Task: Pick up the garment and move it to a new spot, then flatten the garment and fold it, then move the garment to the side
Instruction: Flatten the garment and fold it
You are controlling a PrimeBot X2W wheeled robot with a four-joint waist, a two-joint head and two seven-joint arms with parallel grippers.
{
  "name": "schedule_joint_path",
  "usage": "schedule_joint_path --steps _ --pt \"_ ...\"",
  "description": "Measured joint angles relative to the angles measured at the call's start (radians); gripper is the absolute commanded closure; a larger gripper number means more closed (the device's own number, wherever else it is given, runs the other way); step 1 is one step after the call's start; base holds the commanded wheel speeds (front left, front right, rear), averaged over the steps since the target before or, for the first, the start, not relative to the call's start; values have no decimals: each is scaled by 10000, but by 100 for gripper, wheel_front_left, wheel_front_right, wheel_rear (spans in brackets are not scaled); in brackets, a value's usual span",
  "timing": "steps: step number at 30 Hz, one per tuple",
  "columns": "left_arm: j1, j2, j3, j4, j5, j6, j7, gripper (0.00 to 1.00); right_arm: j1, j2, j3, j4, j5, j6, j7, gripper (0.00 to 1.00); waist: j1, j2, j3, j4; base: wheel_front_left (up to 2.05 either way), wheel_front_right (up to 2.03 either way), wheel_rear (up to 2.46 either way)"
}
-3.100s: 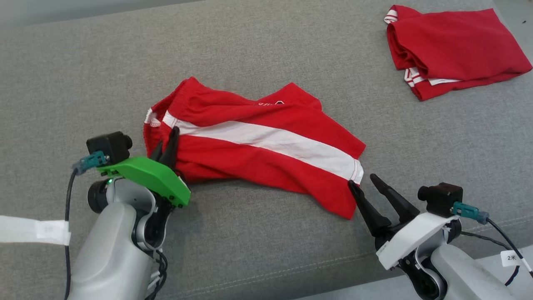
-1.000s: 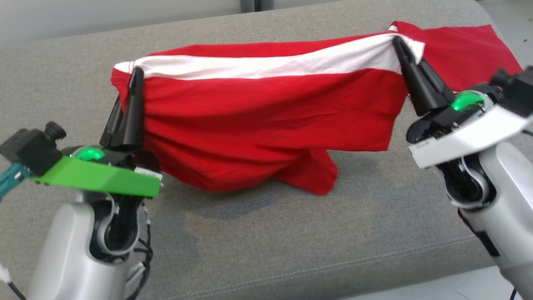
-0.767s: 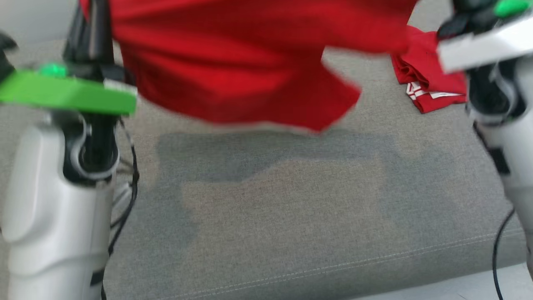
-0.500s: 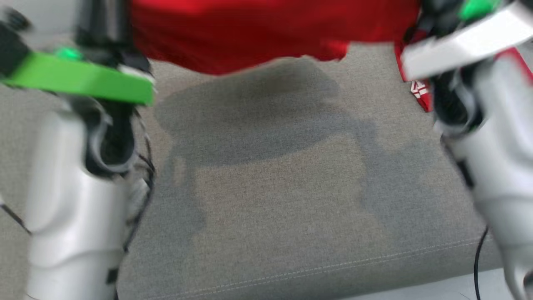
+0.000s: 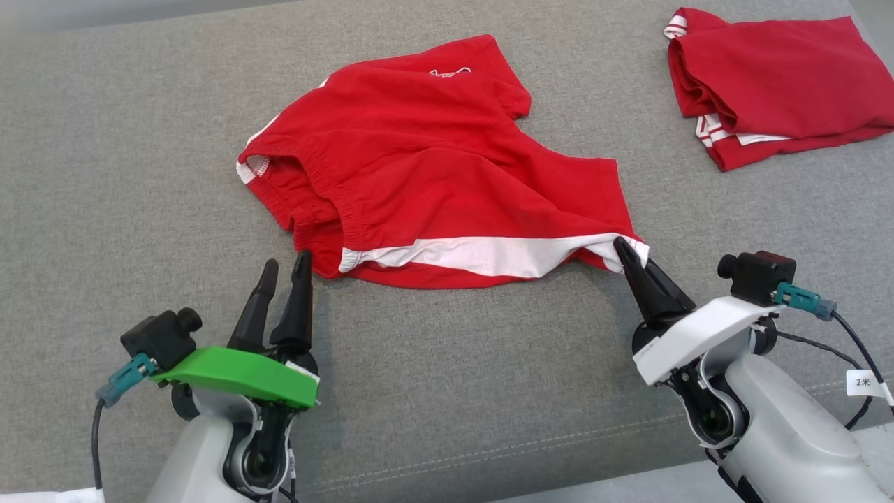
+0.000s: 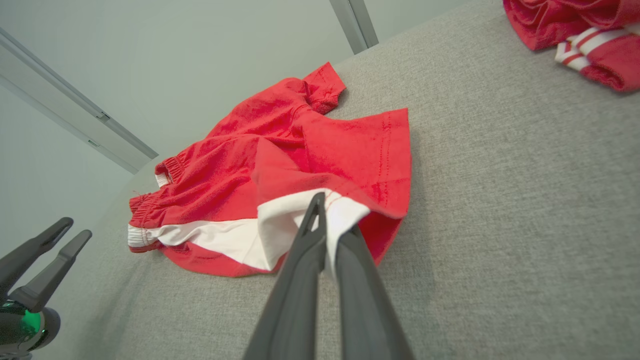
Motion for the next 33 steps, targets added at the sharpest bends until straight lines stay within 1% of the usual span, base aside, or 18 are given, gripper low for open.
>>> schedule_joint_path --steps 2,5,6,10,12,14,19,23,26,29,30,31,32,33 --pt "-47 13 -188 0 -17 -23 2 0 -11 -27 38 -12 -4 0 0 100 0 0 -5 -2 0 0 0" --pt "-337 134 -871 -36 435 -100 21 0 -116 -224 337 -111 -151 0 -2 100 0 0 -31 3 0 0 0" --pt "-337 134 -871 -36 435 -100 21 0 -116 -224 337 -111 -151 0 -2 100 0 0 -31 3 0 0 0" --pt "-778 844 -1900 54 1576 -102 372 0 -212 -355 362 -207 -184 0 -13 100 0 0 -65 -16 0 0 0" --pt "-896 1168 -2230 274 2075 -102 487 0 -244 -345 303 -282 -192 0 -13 100 0 0 -77 -37 0 0 0" --pt "-964 1302 -2332 527 2332 -102 577 0 -296 -328 272 -345 -190 0 -13 100 0 0 -82 -62 0 0 0" --pt "-1360 1400 -2546 884 2617 -102 690 0 -337 -242 234 -497 -184 2 -15 100 0 0 -32 -150 0 0 0" --pt "-1788 1327 -2619 1281 2782 -102 731 0 -337 -222 232 -546 -157 2 -15 100 -1 0 21 -214 0 0 0" --pt "-1843 1267 -2725 1699 2811 -102 972 0 -337 -203 242 -560 -128 2 -15 100 0 0 60 -262 0 0 0" --pt "-1856 1266 -2740 1893 2874 -102 989 0 -377 -178 284 -619 -128 2 -15 100 0 0 105 -328 0 0 0" --pt "-1883 1254 -2738 1925 2874 -102 959 5 -400 -159 253 -640 -128 2 -15 100 0 0 126 -350 0 0 0" --pt "-1926 1220 -2736 1948 2874 -102 915 21 -423 -161 228 -656 -127 2 -15 100 0 0 145 -369 0 0 0" --pt "-1988 1166 -2734 1973 2872 -102 884 21 -431 -165 198 -663 -127 2 -15 100 0 0 160 -382 0 0 0" --pt "-2057 1110 -2734 1983 2872 -102 832 36 -432 -174 173 -665 -127 2 -15 100 0 0 170 -391 0 0 0"
